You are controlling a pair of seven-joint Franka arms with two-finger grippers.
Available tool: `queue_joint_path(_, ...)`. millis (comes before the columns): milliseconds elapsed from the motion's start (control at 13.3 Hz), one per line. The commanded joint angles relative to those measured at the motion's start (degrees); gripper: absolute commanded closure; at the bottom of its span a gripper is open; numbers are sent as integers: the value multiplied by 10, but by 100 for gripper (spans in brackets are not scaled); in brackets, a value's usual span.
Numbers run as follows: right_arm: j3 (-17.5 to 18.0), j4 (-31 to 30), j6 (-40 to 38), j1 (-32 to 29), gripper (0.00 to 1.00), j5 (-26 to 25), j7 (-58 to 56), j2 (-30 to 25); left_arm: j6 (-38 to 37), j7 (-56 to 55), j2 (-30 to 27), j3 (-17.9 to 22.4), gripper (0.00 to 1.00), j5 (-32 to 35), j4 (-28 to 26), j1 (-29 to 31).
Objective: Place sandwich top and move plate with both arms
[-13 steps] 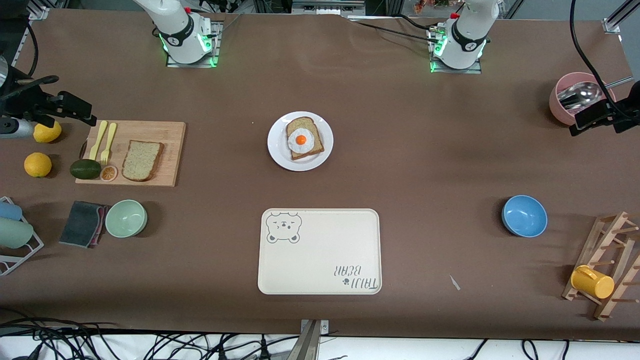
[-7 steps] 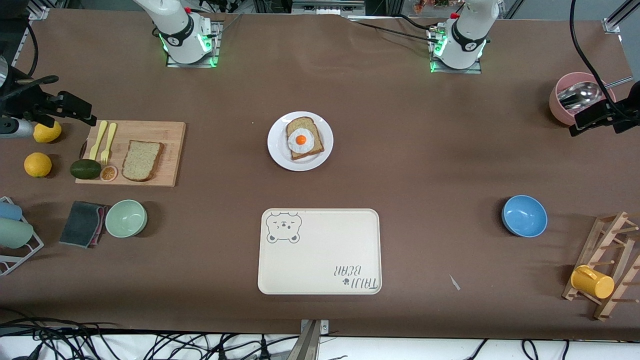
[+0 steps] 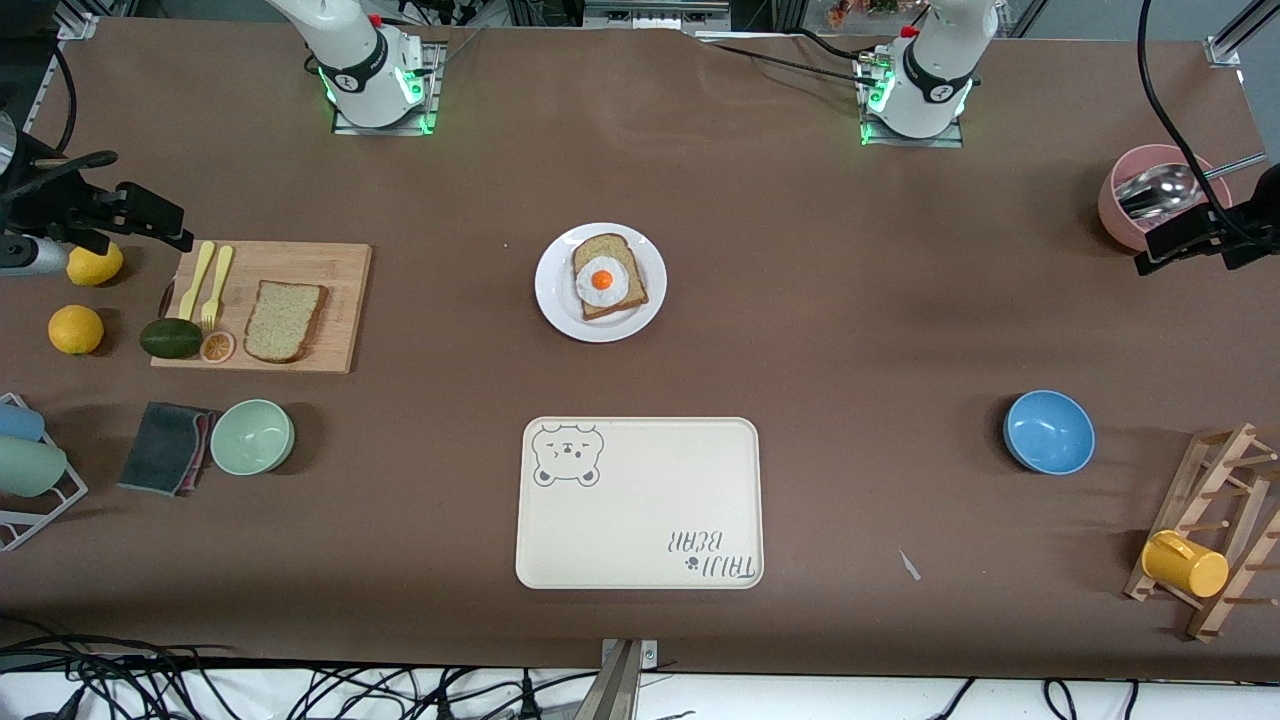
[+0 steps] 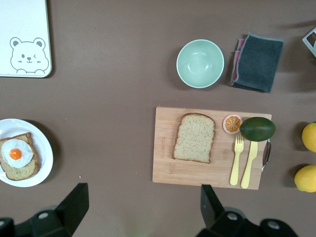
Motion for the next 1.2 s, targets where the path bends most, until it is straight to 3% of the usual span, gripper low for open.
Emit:
queue_joint_path(0, 7, 0, -3, -3, 0, -15, 2, 1, 3, -5, -4, -2, 0, -11, -3, 1)
queue_joint_path(751, 9, -5, -7, -3, 0, -33, 3, 2, 3, -6, -4, -3, 0, -11, -7, 1)
queue_joint_path(1126, 9, -46, -7, -2, 0, -47, 4, 20, 3, -6, -4, -3, 0, -11, -7, 1)
